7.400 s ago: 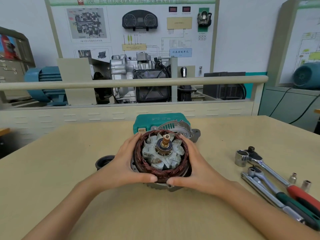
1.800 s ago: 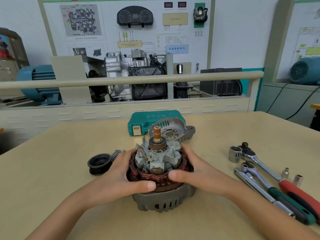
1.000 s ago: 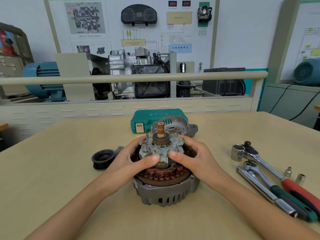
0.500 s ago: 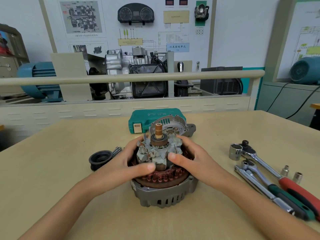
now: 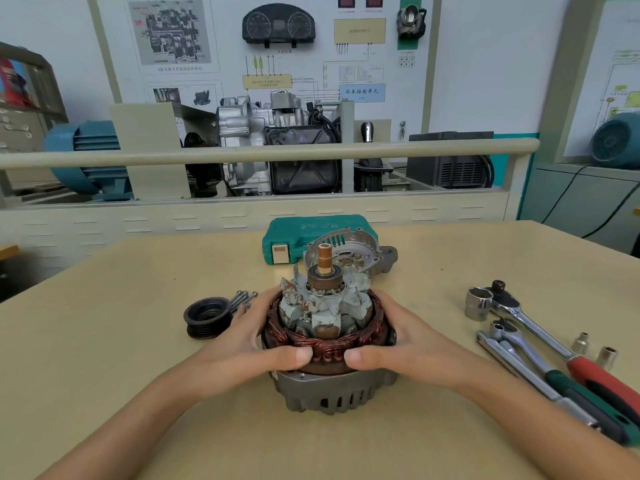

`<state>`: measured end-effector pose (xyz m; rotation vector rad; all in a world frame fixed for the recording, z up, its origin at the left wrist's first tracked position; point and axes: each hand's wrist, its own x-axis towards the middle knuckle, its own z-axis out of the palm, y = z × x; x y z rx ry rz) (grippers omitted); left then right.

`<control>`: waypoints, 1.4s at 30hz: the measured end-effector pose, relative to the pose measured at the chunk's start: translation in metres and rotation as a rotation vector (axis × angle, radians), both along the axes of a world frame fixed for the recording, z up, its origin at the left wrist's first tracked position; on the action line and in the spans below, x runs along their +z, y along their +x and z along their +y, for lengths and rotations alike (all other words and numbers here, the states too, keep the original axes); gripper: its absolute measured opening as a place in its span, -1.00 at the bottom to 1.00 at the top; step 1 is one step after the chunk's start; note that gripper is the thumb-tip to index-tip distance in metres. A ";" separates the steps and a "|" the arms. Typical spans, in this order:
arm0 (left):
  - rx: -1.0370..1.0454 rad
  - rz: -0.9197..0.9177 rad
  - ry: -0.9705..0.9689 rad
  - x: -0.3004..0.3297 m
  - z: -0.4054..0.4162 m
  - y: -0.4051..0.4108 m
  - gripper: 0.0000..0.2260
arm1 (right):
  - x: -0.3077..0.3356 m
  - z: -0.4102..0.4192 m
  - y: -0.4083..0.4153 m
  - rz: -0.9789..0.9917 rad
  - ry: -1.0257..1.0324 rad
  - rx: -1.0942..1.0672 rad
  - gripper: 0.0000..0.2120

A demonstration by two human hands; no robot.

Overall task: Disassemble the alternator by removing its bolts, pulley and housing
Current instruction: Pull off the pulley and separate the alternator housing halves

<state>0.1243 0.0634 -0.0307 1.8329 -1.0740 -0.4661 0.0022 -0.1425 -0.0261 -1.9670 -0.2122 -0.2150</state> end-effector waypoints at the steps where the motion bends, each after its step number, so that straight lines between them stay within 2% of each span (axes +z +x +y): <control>1: 0.002 0.005 -0.016 -0.001 0.000 -0.001 0.13 | -0.002 0.001 0.000 -0.017 0.039 -0.002 -0.29; 4: 0.023 0.002 -0.046 -0.002 -0.002 -0.004 0.09 | -0.006 0.001 0.000 -0.040 0.110 -0.007 -0.26; 8: 0.067 0.005 -0.109 -0.006 -0.003 -0.006 -0.08 | -0.006 0.002 -0.003 -0.049 0.151 -0.027 -0.31; 12: 0.020 0.063 -0.275 0.007 -0.012 -0.009 -0.07 | 0.005 0.007 0.003 -0.085 0.187 -0.079 -0.13; 16: 0.044 0.080 -0.354 0.021 -0.016 -0.007 -0.03 | 0.018 0.010 0.010 -0.167 0.268 -0.123 -0.32; 19: 0.032 0.076 -0.305 0.018 -0.012 -0.010 -0.04 | 0.010 0.010 0.008 -0.134 0.261 -0.127 -0.32; 23: 0.032 0.105 -0.322 0.012 -0.011 -0.014 -0.25 | 0.001 0.010 0.007 -0.129 0.260 -0.142 -0.31; 25: 0.035 0.110 -0.333 0.011 -0.011 -0.014 -0.29 | 0.001 0.010 0.008 -0.134 0.263 -0.135 -0.32; 28: 0.027 0.123 -0.356 0.011 -0.011 -0.014 -0.20 | 0.001 0.010 0.008 -0.138 0.274 -0.117 -0.31; 31: 0.037 0.132 -0.377 0.012 -0.012 -0.014 -0.16 | 0.003 0.010 0.008 -0.139 0.275 -0.125 -0.19; 39: 0.037 0.205 -0.391 0.010 -0.015 -0.011 0.00 | 0.008 0.011 0.008 -0.153 0.170 -0.155 -0.07; 42: 0.035 0.232 -0.409 0.008 -0.015 -0.011 0.00 | 0.009 0.011 0.006 -0.124 0.136 -0.131 0.05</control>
